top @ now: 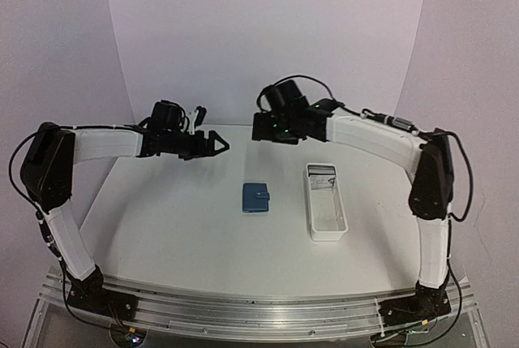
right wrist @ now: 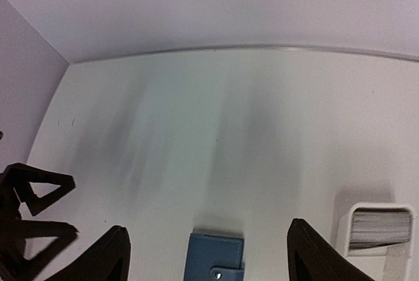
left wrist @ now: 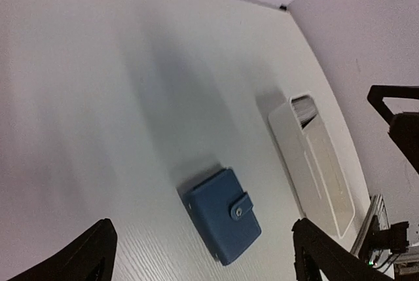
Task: Put the credit cards into the card holder
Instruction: Open the card holder at the center of the board.
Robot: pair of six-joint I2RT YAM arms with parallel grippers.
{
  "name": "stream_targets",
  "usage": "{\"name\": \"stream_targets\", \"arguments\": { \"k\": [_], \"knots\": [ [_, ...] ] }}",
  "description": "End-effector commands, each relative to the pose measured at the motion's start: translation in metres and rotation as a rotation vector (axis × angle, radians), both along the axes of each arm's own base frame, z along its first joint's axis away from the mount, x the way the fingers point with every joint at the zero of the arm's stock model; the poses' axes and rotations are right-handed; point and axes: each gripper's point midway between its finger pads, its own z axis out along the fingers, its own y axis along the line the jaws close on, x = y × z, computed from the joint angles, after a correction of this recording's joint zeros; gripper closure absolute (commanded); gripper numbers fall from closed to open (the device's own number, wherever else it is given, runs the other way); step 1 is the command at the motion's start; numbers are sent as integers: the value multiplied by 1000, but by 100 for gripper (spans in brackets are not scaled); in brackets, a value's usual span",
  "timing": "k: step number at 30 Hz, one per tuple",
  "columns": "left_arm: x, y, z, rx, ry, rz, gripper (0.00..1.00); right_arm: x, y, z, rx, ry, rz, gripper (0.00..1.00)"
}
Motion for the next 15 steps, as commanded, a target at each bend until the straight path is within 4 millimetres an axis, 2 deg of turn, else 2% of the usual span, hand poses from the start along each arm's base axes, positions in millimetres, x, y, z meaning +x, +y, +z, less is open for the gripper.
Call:
{"name": "stream_targets", "arguments": {
  "k": [1,3,5,11,15],
  "knots": [
    [-26,-22,-45,-56,286,-9,16,-30,7,-71,-184,210,-50,32],
    [-26,-30,-52,-65,289,5,26,-36,16,-102,-204,273,-38,38],
    [-28,-30,-66,-66,320,34,32,-40,23,-119,-204,308,-23,41],
    [-41,-37,-96,-81,372,70,43,-34,40,-144,-260,297,28,48],
    [-53,-49,-104,-78,372,57,43,-41,43,-164,-288,324,46,49]
  ]
}}
